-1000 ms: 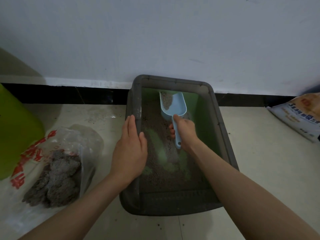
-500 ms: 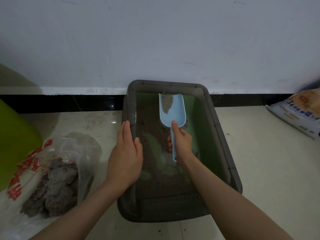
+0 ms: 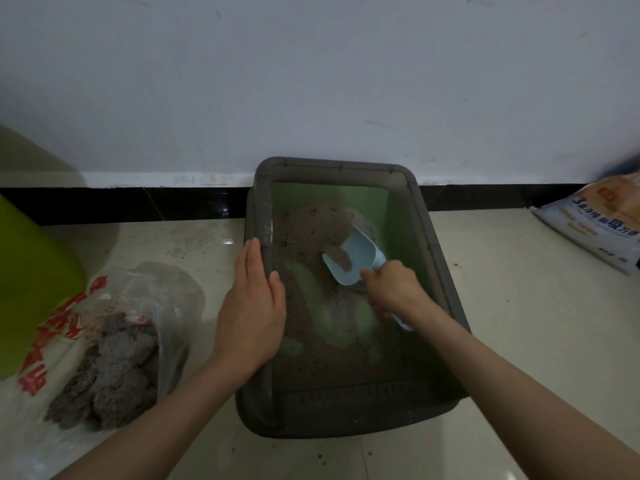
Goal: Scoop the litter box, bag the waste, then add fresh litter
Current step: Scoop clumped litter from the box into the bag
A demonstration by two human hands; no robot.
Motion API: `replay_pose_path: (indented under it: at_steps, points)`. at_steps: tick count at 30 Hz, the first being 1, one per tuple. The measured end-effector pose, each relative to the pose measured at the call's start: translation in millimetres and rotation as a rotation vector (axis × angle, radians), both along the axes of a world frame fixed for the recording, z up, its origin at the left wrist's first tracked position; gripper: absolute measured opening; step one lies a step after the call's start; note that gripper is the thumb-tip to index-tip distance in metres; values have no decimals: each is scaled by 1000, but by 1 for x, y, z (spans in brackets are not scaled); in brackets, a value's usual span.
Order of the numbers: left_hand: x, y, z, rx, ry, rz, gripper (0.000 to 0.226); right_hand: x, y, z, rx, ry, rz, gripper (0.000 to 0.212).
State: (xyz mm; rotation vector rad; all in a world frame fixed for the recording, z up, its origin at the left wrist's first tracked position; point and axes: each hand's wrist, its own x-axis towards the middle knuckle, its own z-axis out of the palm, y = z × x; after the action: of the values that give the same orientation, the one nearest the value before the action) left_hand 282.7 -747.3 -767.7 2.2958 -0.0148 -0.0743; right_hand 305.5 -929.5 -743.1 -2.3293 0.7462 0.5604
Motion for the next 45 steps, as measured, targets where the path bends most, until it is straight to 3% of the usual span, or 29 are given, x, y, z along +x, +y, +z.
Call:
replay_pose_path:
  at_steps: [4,8,11,16,19,35,45]
  points:
    - [1,0,0,-2,4,-2,55,1,-3,28,-441,16,344,30]
    - [1,1,1,9,3,3,55,9,-1,38,-514,-38,373,28]
    - [0,1,1,4,0,3,55,16,-1,29,-379,-58,255,31]
    - [0,0,1,2,-2,4,55,16,-3,11,207,-130,-202,31]
    - [1,0,0,1,-4,3,55,16,1,-1,405,-171,-381,30]
    - [0,0,-2,-11,-12,4,55,13,8,-46,610,-246,-480,27]
    - [0,-1,1,4,-9,8,55,-7,19,-64,663,-108,-368,23]
